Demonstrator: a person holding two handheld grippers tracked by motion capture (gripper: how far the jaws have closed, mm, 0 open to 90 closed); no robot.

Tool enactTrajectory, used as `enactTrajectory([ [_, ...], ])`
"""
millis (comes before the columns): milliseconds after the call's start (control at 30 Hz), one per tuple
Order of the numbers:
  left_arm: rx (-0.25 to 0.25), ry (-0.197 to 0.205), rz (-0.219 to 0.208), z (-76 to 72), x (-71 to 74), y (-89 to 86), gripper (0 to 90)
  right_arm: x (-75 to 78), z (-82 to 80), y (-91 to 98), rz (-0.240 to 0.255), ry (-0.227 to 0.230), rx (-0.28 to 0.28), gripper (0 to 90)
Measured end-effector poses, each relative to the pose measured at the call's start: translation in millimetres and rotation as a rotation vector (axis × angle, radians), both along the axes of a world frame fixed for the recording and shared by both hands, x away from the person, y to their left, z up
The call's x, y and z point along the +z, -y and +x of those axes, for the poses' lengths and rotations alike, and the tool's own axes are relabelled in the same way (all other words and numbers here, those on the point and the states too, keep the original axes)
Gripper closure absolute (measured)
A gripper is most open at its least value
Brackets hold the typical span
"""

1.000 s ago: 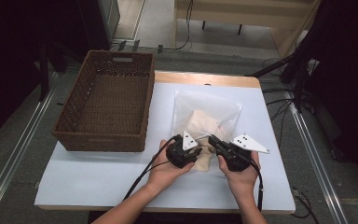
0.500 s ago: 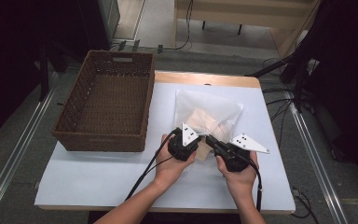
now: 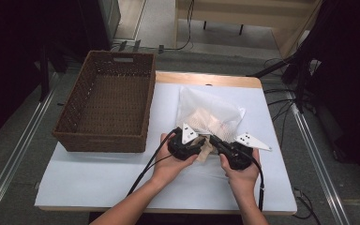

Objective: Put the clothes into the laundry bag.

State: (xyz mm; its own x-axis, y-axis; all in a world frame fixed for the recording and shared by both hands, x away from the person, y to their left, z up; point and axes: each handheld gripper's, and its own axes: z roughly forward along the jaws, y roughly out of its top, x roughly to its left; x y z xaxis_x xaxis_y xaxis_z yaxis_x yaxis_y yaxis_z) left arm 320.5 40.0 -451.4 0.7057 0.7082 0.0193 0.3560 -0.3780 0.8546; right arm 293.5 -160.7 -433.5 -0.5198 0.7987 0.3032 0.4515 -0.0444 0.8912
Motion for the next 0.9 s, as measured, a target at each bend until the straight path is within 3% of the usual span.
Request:
enactTrajectory([
  [33, -0.010, -0.011, 0.011, -2.8, -1.4, -0.9, 53.8, 0.2, 0.1, 0.1, 0.000, 0.000, 0.000, 90.0],
  [133, -0.011, -0.046, 0.100, -0.9, -14.0, 1.4, 49.6, 0.5, 0.6, -1.5, 0.002, 0.002, -0.001, 90.0],
  [233, 0.013, -0.096, 0.086, 5.1, -18.6, 2.5, 50.7, 0.5, -0.2, -4.2, -0.012, 0.003, 0.006, 90.0],
  [300, 0.015, -0.124, 0.094, 8.8, -18.5, 4.6, 58.7, 0.3, -1.3, -6.7, -0.012, 0.003, 0.009, 90.0],
  [367, -0.002, -0.157, 0.104, 11.2, -15.5, 9.2, 78.8, 0.5, -1.5, -7.4, -0.015, 0.006, 0.012, 90.0],
  [400, 0.005, -0.149, 0.103, 11.4, -12.4, 11.6, 81.5, 0.8, -1.5, -7.6, -0.013, 0.007, 0.013, 90.0],
  [467, 0.020, -0.108, 0.057, 10.8, -6.1, 15.2, 82.7, 2.5, -2.7, -7.6, -0.009, 0.013, 0.014, 90.0],
  [600, 0.047, -0.030, -0.118, 16.2, 1.9, 18.4, 82.9, 14.7, -9.3, -8.5, 0.004, 0.042, 0.015, 90.0],
  [667, 0.077, 0.044, -0.193, 19.0, 3.5, 18.3, 82.7, 18.9, -10.1, -8.0, 0.007, 0.060, 0.008, 90.0],
  [700, 0.101, 0.096, -0.198, 19.9, 3.2, 19.6, 82.6, 19.7, -10.2, -7.6, 0.011, 0.057, 0.005, 90.0],
  [733, 0.144, 0.141, -0.174, 21.3, 1.5, 22.0, 82.4, 19.7, -9.9, -7.0, 0.018, 0.053, 0.004, 90.0],
  [800, 0.244, 0.166, -0.095, 29.5, -7.6, 26.7, 81.8, 17.8, -8.2, -6.3, 0.008, 0.048, 0.002, 90.0],
  [833, 0.268, 0.124, -0.069, 36.3, -14.0, 27.4, 81.3, 16.3, -7.7, -6.5, 0.008, 0.042, -0.001, 90.0],
  [900, 0.231, -0.012, -0.098, 46.6, -21.5, 24.4, 79.1, 12.4, -6.5, -6.9, -0.009, 0.030, -0.005, 90.0],
])
